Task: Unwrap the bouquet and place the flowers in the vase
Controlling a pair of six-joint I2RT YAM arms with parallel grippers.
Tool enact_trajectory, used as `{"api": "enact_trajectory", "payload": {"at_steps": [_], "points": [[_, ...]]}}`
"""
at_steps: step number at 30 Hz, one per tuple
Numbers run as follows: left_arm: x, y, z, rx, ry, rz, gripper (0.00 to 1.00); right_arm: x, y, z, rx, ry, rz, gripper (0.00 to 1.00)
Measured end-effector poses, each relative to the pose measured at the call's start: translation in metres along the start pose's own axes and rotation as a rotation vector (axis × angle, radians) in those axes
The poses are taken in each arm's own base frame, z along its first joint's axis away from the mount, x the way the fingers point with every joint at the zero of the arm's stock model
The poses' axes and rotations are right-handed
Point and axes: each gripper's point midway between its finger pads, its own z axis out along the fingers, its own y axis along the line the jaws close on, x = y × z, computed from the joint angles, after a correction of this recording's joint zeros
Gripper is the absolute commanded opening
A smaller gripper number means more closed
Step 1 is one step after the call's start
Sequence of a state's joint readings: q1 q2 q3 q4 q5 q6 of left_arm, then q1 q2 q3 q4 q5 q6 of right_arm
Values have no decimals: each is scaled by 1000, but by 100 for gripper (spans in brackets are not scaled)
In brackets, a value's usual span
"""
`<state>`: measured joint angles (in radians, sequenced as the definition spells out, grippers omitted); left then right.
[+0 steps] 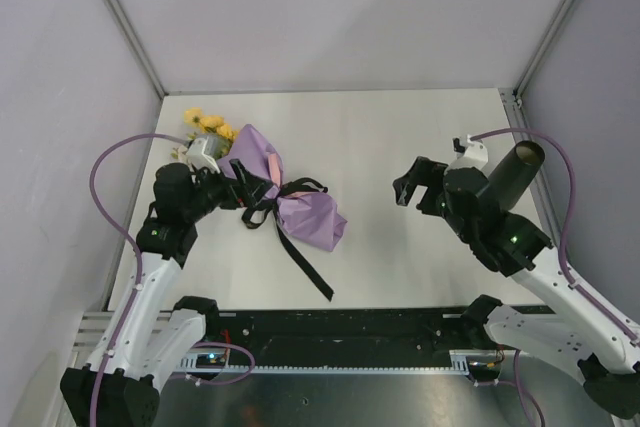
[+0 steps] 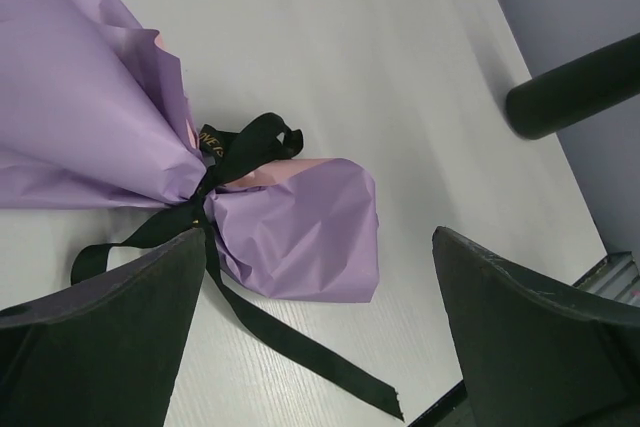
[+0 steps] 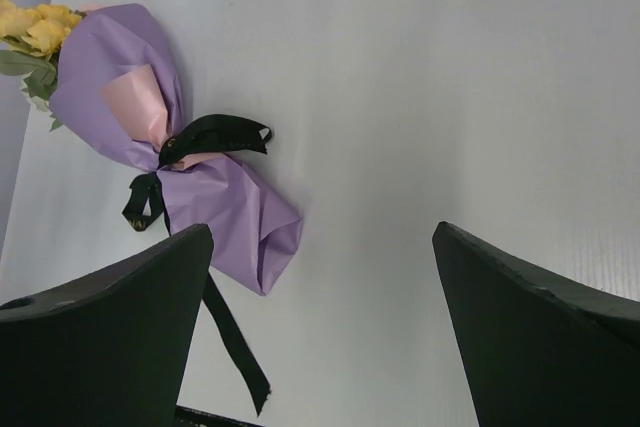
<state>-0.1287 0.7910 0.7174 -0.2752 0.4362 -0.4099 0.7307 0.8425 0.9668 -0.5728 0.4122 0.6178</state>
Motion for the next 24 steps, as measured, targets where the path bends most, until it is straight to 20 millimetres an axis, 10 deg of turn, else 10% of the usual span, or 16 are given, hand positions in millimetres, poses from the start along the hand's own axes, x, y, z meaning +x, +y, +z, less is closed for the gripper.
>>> {"api": "enact_trajectory", "payload": {"at_steps": [15,24], "points": [[-8,30,0,-185,-58,-129,100,-5,0,-10,-33,-30,19,99],[-13,117,32,-490,-48,-499,74,7,4,-18,-140,-40,17,99]]}}
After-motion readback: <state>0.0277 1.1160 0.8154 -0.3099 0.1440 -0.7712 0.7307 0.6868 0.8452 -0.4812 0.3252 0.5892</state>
